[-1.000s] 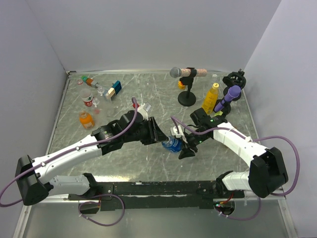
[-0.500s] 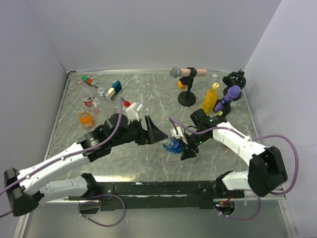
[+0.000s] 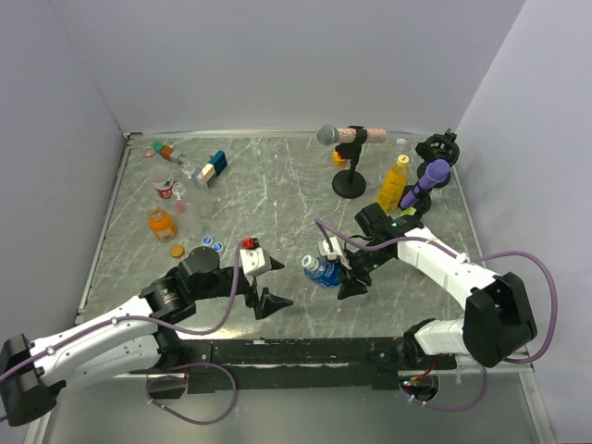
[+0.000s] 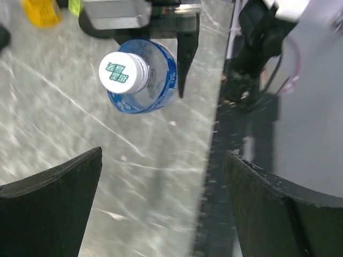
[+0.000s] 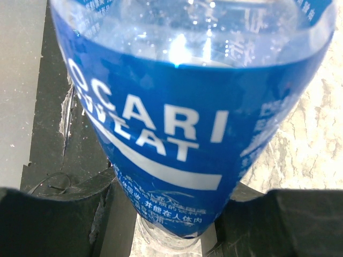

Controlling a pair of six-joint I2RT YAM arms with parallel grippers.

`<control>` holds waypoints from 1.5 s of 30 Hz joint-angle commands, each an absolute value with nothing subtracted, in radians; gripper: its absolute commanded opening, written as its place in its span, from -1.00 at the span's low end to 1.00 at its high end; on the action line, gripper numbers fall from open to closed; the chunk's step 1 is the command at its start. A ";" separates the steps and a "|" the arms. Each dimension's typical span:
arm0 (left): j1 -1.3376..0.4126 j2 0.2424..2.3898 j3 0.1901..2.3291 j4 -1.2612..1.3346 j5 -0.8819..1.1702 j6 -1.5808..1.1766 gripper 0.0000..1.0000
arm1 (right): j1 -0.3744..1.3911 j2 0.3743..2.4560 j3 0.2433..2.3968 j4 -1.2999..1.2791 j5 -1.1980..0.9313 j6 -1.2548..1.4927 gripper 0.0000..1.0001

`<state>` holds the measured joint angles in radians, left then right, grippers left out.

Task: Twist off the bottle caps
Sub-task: Unscrew the bottle cap from the plastic bottle.

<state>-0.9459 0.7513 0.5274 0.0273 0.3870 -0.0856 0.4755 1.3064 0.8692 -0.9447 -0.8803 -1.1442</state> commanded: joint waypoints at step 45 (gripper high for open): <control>-0.784 1.158 0.727 0.396 0.617 -0.409 -0.99 | 0.480 1.304 0.876 -0.950 -0.899 -1.173 -0.41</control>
<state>-0.7815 1.1931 0.6716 0.3809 0.7448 -0.1070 0.4755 1.3067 0.8692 -0.9466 -0.8837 -1.1427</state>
